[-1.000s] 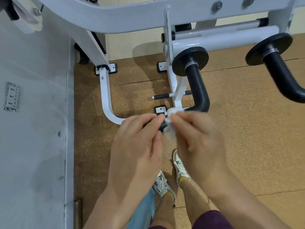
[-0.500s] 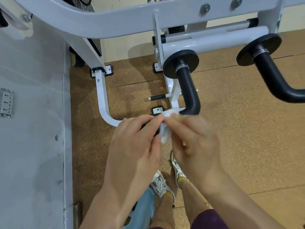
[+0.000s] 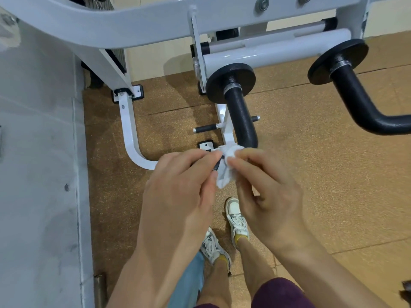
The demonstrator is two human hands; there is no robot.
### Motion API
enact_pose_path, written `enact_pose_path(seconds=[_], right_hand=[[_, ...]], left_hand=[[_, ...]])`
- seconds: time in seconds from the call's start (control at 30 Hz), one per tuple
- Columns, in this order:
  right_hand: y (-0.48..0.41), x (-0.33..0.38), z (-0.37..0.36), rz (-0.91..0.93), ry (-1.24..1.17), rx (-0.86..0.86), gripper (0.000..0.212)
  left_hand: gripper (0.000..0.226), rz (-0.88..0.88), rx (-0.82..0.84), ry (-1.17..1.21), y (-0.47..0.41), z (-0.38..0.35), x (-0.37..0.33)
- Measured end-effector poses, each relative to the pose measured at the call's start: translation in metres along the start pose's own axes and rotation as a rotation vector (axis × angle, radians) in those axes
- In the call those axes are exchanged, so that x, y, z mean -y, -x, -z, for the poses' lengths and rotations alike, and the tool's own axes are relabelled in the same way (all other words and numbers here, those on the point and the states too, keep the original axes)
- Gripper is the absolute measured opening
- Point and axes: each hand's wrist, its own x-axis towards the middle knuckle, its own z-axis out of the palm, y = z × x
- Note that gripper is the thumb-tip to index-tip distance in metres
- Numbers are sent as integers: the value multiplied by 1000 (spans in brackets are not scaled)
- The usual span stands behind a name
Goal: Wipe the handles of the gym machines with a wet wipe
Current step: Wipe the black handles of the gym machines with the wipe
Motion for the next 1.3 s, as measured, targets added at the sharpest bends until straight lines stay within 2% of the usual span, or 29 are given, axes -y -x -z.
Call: enact_pose_path(seconds=[0.13,0.2,0.4,0.53,0.63,0.8,0.97,1.13,1.3], right_hand=[[-13,-3,-1,-216,-29,-150,15],[-12,7,-3,-263,-25,-161,15],[-8,10,8,-289,-115,-37,16],[-18,4,11,-321,-61,4,12],[-16,7,18,-236,15,63,15],[-44,-6,12,-295,80,13,5],[-25,7,15,-298,103,27,9],[-59,-7,5,-388,102,38,8],[-33,0,15,-317,89,67,10]], left_hand=[[38,-98,87,-76,-9,-10,-11],[40,-106,104,-107,-15,-12,-12],[16,-58,64,31,-36,-14,-12],[20,-17,104,55,-47,-15,-17],[21,-21,105,70,-45,-11,-14],[27,74,76,99,-36,-8,-12],[21,52,107,66,-36,-12,-12],[19,42,79,76,-35,-16,-9],[14,37,84,58,-35,-17,-10]])
